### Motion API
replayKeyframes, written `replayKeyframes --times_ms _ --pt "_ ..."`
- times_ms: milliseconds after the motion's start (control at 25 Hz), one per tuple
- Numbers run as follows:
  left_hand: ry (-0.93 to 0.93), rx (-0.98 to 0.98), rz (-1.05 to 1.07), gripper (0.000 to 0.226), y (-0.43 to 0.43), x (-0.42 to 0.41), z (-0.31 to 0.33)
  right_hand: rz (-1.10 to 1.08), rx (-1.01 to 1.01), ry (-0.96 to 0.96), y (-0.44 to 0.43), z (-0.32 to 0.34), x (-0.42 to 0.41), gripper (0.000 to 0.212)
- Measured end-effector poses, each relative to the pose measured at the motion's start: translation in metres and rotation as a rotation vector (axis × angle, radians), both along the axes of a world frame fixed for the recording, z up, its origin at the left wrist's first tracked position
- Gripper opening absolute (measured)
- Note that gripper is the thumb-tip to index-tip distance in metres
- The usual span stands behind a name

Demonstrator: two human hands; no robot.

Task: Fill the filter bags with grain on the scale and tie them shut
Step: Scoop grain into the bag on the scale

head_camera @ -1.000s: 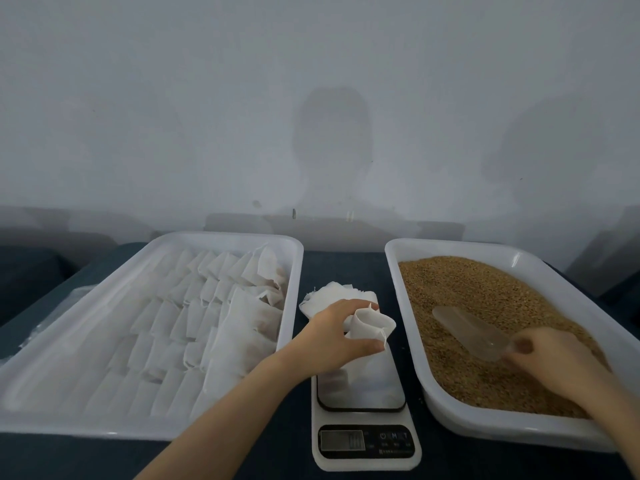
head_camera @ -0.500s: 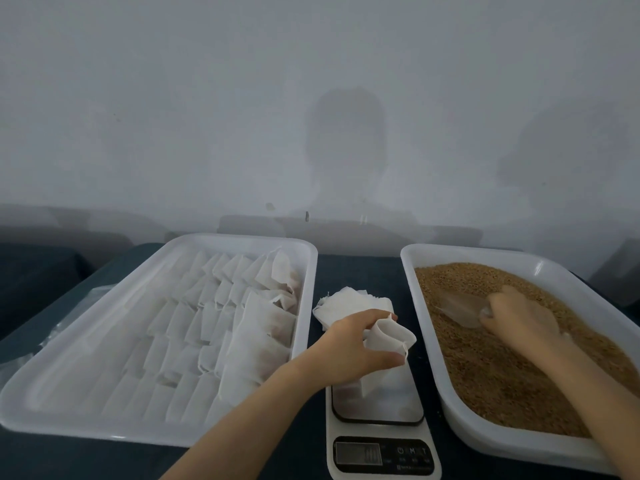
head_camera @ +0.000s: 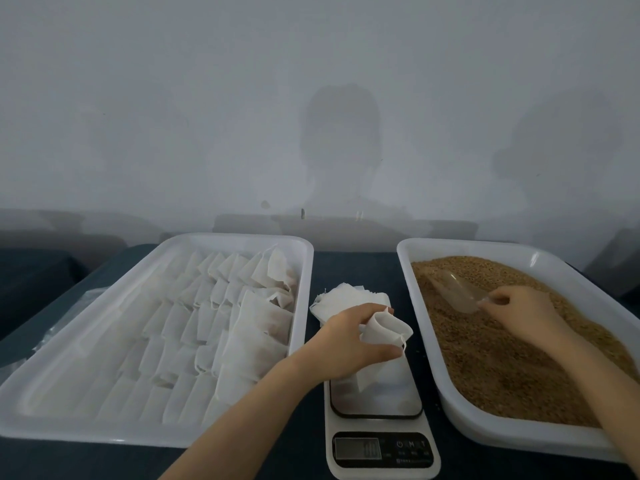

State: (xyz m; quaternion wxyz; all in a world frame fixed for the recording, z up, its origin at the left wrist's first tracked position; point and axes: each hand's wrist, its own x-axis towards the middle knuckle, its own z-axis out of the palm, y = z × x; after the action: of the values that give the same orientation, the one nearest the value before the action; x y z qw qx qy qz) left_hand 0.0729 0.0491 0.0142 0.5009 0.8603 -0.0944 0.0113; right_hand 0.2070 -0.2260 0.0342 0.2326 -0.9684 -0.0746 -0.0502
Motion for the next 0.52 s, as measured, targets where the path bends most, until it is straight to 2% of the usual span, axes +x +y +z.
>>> replayKeyframes --times_ms 120,280,400,520 --pt "0.004 -0.004 0.003 0.048 0.001 0.0 0.0 -0.012 -0.001 0.007 -0.024 0.002 -0.004 0.01" --pt "0.028 0.015 0.008 0.054 0.001 0.001 0.0 -0.058 -0.097 -0.042 -0.059 -0.009 -0.008 0.027" --pt "0.081 0.033 -0.007 0.062 0.0 0.002 -0.003 -0.037 -0.125 -0.078 -0.074 -0.01 -0.016 0.03" --pt "0.105 0.015 -0.023 0.054 -0.001 0.001 -0.002 0.002 -0.084 -0.089 -0.076 -0.002 -0.03 0.028"
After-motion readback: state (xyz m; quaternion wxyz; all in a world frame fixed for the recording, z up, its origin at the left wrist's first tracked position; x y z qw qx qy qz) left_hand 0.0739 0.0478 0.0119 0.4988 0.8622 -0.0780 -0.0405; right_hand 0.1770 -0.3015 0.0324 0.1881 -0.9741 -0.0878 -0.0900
